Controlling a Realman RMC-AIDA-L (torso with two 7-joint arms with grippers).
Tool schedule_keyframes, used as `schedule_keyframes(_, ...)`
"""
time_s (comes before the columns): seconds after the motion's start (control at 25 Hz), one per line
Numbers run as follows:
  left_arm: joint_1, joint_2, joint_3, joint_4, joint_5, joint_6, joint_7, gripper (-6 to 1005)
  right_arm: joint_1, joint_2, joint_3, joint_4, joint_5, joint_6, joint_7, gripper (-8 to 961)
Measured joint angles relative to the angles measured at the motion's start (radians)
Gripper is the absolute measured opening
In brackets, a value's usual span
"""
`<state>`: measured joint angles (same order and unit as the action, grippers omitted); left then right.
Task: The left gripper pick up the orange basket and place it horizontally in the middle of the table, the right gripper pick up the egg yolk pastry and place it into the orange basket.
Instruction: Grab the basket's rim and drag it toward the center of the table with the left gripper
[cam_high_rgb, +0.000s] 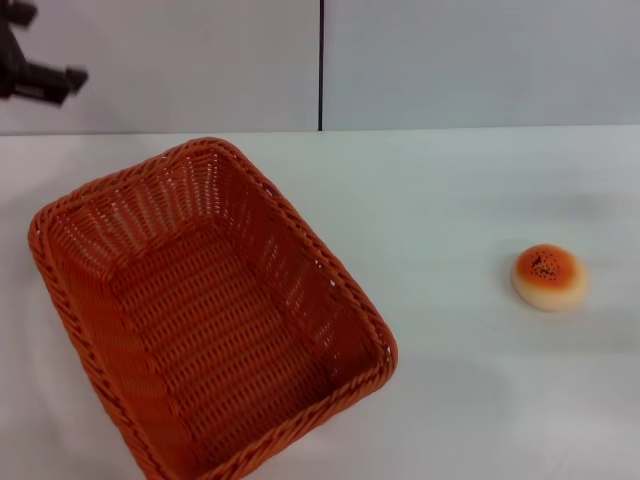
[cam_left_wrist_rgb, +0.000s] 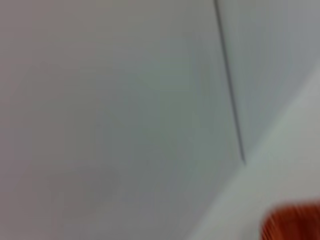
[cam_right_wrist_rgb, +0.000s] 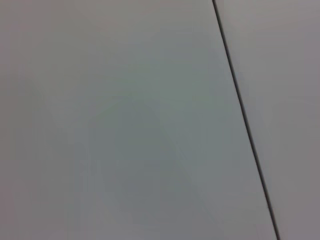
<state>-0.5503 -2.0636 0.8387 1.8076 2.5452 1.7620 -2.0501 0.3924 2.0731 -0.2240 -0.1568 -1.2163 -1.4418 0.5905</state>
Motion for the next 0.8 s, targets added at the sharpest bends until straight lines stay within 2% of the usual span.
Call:
schedule_keyframes(0.08,-0.05,-0.005,0.047,0.001,0.112,0.058,-0.01,814,-0.005,0.0,-0.005,-0.001,-0.001,0.0,0.0,563)
schedule_keyframes(0.12,-0.05,-0.005,0.047,0.001,0.112,0.058,-0.01,814,-0.005,0.0,-0.005,-0.001,-0.001,0.0,0.0,563)
schedule_keyframes(0.32,-0.069,-0.006,0.183,-0.008,0.221,0.088,-0.048,813,-0.007,-0.002,-0.006,-0.005,-0.002,0.0,0.0,563)
schedule_keyframes(0.6,-0.067,-0.009,0.268,-0.122,0.233,0.058,-0.082,813,-0.008,-0.001,-0.008,-0.004,-0.004,0.0,0.0,563)
schedule_keyframes(0.8,-0.036,-0.009,0.331,-0.186,0.231,-0.043,-0.108,814,-0.009,-0.001,-0.009,-0.004,-0.004,-0.007,0.0,563)
